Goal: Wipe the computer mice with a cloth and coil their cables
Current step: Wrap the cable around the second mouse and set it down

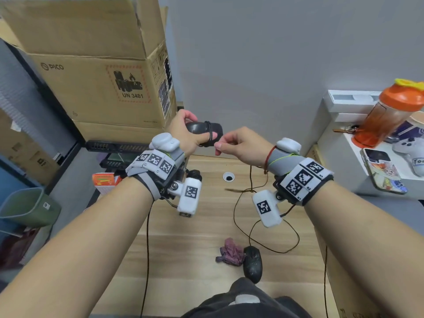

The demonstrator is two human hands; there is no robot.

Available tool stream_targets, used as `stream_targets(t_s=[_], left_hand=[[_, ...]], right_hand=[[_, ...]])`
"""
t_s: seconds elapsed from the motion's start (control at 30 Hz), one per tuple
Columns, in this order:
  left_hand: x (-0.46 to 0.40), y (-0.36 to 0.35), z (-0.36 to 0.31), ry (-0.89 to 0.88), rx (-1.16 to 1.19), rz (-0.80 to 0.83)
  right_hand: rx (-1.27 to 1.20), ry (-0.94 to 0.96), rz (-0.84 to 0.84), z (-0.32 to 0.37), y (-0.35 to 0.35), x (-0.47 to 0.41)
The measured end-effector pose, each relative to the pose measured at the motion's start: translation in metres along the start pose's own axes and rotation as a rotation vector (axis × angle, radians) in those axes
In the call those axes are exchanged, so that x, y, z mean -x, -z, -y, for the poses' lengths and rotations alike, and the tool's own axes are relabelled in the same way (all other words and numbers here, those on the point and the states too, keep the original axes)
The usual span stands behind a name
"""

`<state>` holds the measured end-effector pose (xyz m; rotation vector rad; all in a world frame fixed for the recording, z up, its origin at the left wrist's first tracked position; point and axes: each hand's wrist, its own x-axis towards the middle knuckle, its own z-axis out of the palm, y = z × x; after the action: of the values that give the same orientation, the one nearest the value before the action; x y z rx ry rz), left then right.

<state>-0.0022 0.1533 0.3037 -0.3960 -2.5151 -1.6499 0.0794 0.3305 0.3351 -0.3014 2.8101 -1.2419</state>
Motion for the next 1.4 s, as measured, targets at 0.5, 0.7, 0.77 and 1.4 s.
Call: stream_targets(t_s=[0.5,0.7,0.77,1.4], left_hand=[[0.013,0.005,-0.022,-0.091,0.028,0.568],[0.017,0.006,-0.022,-0.023,0.253,0.598],[0.018,0.004,-0.023,-0.003,0.342,0.619],[0.003,0.009,-0.036,0.255,0.871,0.266]], right_hand=[[0.149,0.04,-0.153,-0.015,0.036,-0.014],[0.121,-0.021,-0.195,-0.028,0.038,-0.018],[0.077,-0.025,-0.182,-0.031,0.033,-0.016],[-0.118,-0.374,0.0,-0.1,-0.019,0.005]])
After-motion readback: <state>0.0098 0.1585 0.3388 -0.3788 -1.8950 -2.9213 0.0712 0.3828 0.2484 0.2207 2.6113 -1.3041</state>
